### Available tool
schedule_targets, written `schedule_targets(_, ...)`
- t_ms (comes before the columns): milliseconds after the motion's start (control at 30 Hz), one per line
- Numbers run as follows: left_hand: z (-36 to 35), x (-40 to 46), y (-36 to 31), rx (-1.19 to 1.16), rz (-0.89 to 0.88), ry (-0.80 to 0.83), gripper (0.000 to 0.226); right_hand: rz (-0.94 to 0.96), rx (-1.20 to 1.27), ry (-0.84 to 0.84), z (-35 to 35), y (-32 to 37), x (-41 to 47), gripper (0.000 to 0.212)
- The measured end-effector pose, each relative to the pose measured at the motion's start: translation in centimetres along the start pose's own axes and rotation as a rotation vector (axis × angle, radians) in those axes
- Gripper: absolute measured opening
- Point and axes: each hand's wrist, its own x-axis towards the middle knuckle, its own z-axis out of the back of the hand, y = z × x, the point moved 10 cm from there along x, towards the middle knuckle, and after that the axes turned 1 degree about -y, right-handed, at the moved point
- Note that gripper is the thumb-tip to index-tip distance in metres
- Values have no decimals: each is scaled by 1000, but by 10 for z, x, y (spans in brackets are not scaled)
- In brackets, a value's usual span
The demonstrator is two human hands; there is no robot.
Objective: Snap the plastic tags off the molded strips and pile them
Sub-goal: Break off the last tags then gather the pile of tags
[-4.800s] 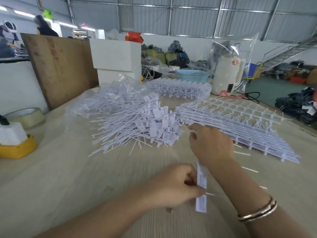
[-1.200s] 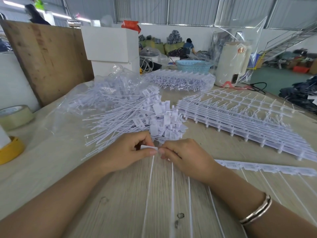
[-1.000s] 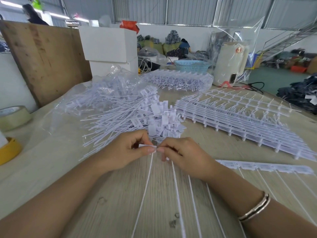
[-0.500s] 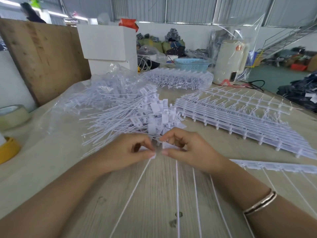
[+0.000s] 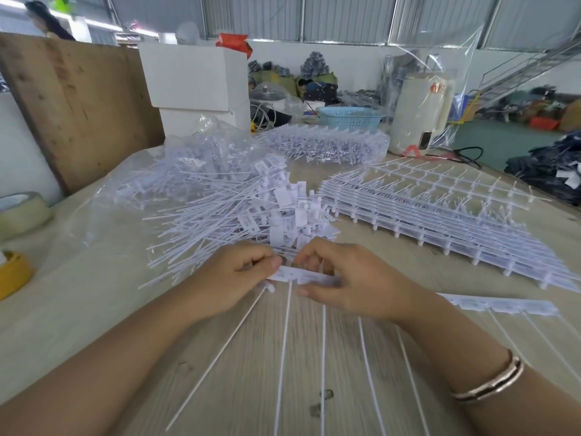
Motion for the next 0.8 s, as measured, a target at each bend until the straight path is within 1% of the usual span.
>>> schedule_targets(67,-1,0,-3,75,-32,4,44,-23,-58,8,-2,-4,1,24)
schedule_targets(133,-4,-1,-4,131,-48,12,40,-26,-105,-20,-2,-5,2,24)
schedule_targets(233,-3,-1,-4,105,-62,27,34,0,-110,-68,1,-4,1,22)
schedule_targets(400,-1,0,-9,51,-117,52,29,8,40,-75,-5,-4,0,16)
schedule_targets(467,0,-1,-11,69,-139,45,27,-36,109,-66,-7,-10,1,15)
schedule_targets(600,3,-1,-21,181,-246,-4,11,-130,291,-77,-8,-21,1,24)
schedule_targets(667,3,-2,-24,194,-270,-10,12,-129,330,-86,-6,-21,0,23)
schedule_targets(733,3,-2,-20,114,-228,-10,13,-127,390,-81,-6,-19,0,22)
schedule_targets(800,2,-2,-13,-86,-142,2,17,-147,536,-72,-8,-18,1,21)
